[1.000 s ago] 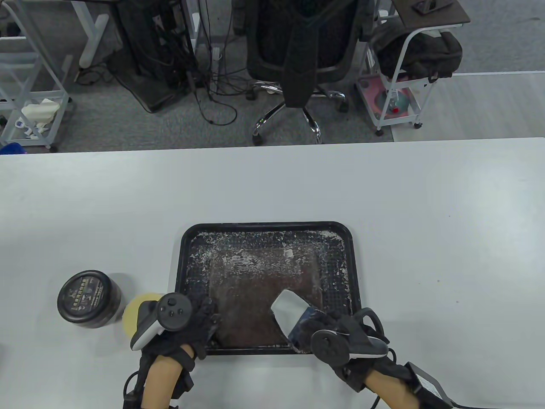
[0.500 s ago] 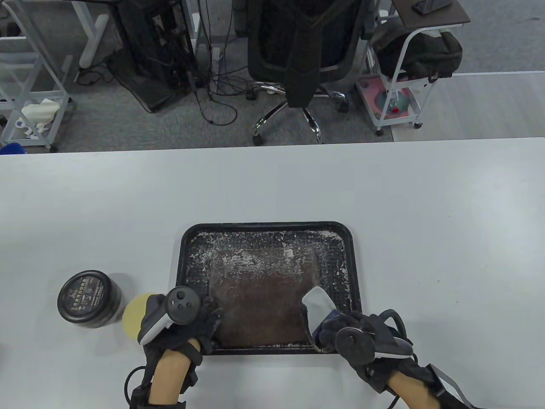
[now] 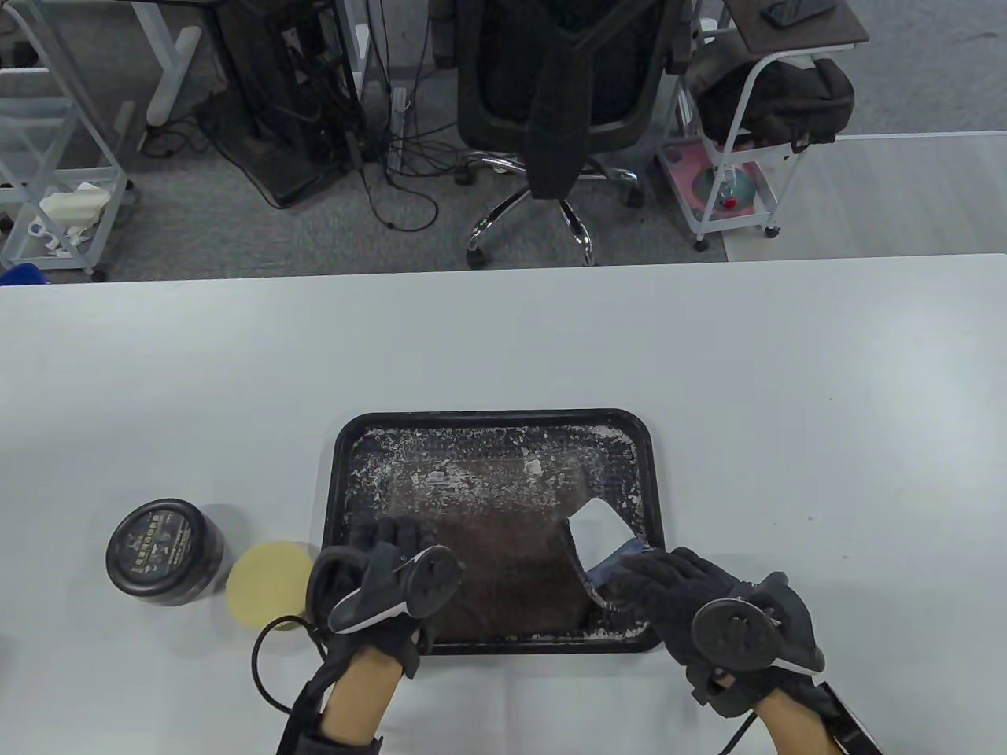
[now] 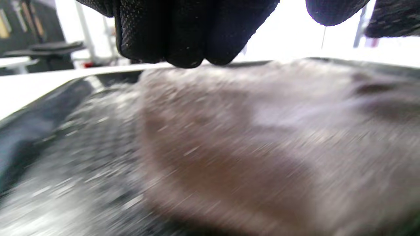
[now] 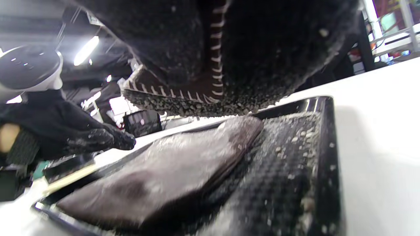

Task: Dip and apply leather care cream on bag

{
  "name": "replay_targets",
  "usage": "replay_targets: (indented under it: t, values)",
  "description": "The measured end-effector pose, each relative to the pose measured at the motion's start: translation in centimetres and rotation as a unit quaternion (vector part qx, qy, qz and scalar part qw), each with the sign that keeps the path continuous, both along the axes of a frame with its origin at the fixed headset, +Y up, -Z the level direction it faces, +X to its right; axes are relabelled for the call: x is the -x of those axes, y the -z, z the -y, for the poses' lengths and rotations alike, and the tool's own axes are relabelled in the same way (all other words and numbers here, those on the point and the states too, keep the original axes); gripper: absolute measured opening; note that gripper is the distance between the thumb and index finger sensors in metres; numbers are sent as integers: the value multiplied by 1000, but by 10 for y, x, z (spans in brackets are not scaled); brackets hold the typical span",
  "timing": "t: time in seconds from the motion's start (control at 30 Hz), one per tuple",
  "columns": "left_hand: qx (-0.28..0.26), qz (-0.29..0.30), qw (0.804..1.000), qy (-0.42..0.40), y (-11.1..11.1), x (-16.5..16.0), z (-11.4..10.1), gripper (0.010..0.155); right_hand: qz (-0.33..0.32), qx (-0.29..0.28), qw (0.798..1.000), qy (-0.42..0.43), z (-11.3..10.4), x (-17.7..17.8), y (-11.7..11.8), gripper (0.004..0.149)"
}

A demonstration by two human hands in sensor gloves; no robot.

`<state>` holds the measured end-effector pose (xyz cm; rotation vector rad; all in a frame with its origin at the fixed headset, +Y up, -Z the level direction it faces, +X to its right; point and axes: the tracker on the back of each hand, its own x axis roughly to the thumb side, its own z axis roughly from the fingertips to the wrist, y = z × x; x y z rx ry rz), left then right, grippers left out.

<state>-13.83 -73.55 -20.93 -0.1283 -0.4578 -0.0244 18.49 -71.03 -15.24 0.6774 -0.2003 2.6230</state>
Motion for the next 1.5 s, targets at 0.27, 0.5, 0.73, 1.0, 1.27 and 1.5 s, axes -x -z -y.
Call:
replay_targets:
  t: [0.27, 0.5, 0.73, 1.0, 1.27, 1.5]
  values:
    - [-61, 56, 996, 26, -12, -80, 0, 72, 70, -20, 995, 72, -2, -26, 7, 41]
    - [36, 95, 994, 30, -12, -132, 26, 85, 108, -26, 989, 95, -4, -40, 10, 41]
    - [66, 70, 981, 170, -12, -162, 33, 102, 115, -36, 988, 98, -8, -42, 8, 41]
    - [65, 67, 978, 188, -10, -172, 38, 88, 128, -46, 984, 113, -12, -49, 7, 41]
    - [38, 88, 986, 134, -14, -167, 34, 73, 135, -44, 984, 106, -12, -50, 7, 41]
    - [22, 73, 997, -4, -7, -138, 24, 65, 138, -43, 985, 99, -11, -50, 8, 41]
